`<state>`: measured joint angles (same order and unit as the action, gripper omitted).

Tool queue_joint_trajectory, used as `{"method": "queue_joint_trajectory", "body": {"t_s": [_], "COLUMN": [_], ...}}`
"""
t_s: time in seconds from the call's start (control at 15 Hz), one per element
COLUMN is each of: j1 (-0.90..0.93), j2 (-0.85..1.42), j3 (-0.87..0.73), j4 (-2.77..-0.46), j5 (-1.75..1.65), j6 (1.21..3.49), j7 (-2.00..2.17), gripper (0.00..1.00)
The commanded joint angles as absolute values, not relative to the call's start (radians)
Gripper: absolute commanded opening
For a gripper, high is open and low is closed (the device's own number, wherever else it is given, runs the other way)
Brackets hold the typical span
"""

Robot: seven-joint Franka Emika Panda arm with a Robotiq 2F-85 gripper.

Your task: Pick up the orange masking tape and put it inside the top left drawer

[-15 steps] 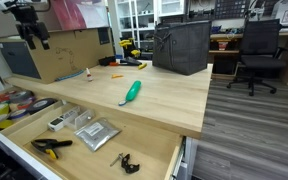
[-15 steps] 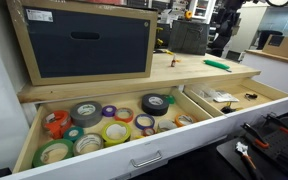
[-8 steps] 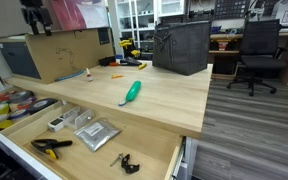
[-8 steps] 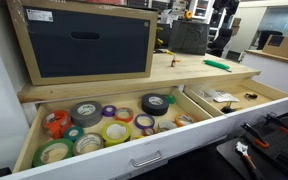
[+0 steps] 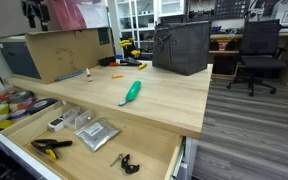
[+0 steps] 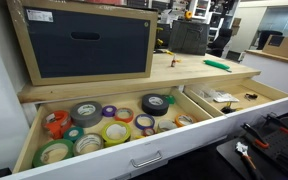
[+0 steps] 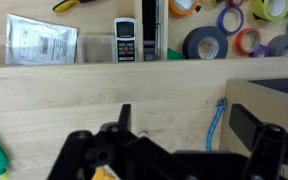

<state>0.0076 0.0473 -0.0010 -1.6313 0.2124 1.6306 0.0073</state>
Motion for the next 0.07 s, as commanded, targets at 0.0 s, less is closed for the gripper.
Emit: {"method": "queue_joint_trajectory", "body": {"t_s": [0.0], "j1": [0.005], "j2": [0.049], "j3": [0.001], "j4": [-1.628], "j5": [0.212], "j6": [1.626], "j7": [0.008], "gripper": [1.00]}}
